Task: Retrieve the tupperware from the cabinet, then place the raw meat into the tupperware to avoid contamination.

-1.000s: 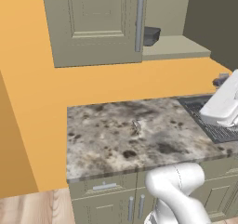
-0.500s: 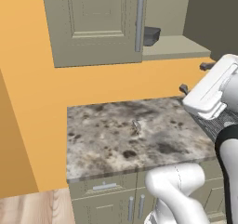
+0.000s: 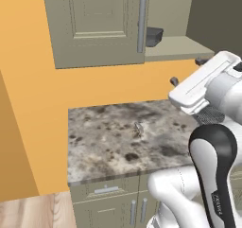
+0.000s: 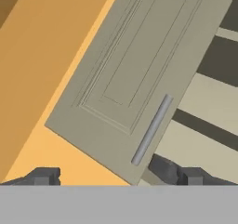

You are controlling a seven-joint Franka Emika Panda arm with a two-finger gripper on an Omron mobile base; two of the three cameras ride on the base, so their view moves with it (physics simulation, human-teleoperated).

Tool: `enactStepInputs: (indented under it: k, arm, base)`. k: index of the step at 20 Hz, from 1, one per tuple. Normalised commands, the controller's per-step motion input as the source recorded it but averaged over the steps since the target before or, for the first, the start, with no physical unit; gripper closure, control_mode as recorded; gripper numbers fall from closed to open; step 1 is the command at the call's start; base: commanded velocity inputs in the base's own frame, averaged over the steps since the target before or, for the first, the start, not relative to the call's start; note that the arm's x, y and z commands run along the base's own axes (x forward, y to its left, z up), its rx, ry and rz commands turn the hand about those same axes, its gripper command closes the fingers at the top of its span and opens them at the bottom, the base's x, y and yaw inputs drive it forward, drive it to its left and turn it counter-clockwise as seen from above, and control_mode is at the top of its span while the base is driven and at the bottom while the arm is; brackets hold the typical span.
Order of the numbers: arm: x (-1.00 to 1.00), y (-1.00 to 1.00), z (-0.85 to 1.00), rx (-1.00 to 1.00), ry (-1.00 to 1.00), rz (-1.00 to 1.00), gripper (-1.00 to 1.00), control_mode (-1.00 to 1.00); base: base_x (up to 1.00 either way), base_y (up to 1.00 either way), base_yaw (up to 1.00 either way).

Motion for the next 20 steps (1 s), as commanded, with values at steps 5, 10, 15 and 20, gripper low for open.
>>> enactStepInputs:
  k: [5,10,15,20]
  arm:
    - [0.19,0.0,0.07,0.13,-0.03,-0.09,-1.0,-1.0]
    - [0.21,0.0,0.06,0.15,-0.04,-0.07,-1.0,-1.0]
    - [0.19,0.0,0.07,0.14,-0.02,-0.03,-1.0,-1.0]
    - [0.21,0.0,0.02,0.1,0.0,0.0,-1.0,-1.0]
  base:
    - [0.0,0.0,0.0]
    - [0.0,0.0,0.0]
    - [0.0,0.0,0.0]
    - [0.0,0.0,0.0]
